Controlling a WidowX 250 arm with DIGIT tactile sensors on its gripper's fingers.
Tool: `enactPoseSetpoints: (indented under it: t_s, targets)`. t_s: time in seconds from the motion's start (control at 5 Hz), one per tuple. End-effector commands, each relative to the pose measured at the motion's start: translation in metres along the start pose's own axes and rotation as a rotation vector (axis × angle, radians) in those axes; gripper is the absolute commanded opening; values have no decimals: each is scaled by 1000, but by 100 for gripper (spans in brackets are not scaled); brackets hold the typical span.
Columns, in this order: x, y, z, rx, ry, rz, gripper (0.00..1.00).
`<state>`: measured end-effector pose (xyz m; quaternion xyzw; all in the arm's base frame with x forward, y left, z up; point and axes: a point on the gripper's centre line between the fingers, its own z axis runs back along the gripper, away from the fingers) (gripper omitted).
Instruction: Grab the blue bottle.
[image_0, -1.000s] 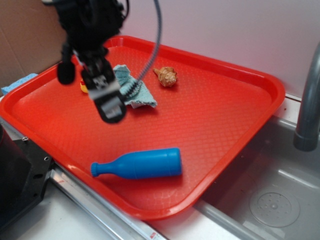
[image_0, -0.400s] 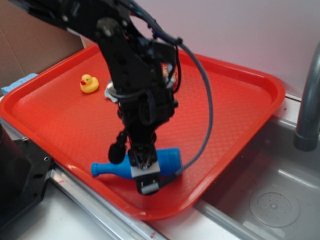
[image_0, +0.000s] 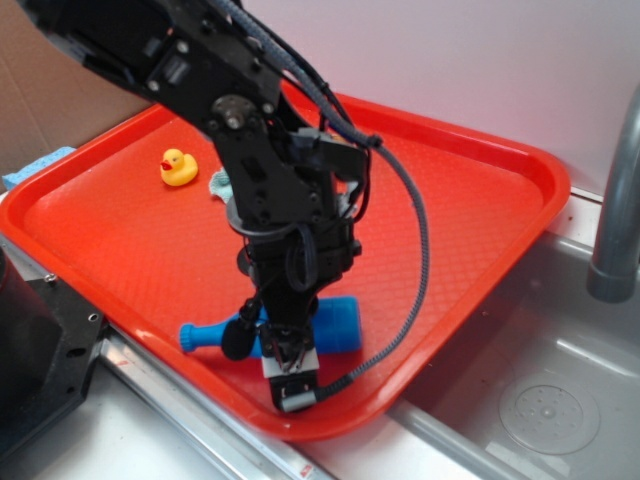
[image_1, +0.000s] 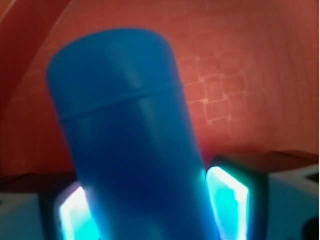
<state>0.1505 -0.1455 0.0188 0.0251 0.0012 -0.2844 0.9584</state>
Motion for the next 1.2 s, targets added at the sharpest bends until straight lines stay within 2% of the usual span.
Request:
enactPoseSetpoints:
  t_s: [0.0,0.4,0.6,0.8,1.0]
  targets:
    - [-6,23,46,-37,-32,252,0]
    - [-27,97,131,-74,-66,709,0]
    - [-41,120,153,-41,-85,839,0]
    - [-48,129,161,-7,-91,898,0]
    - [-42,134,158,-10,-44,864,0]
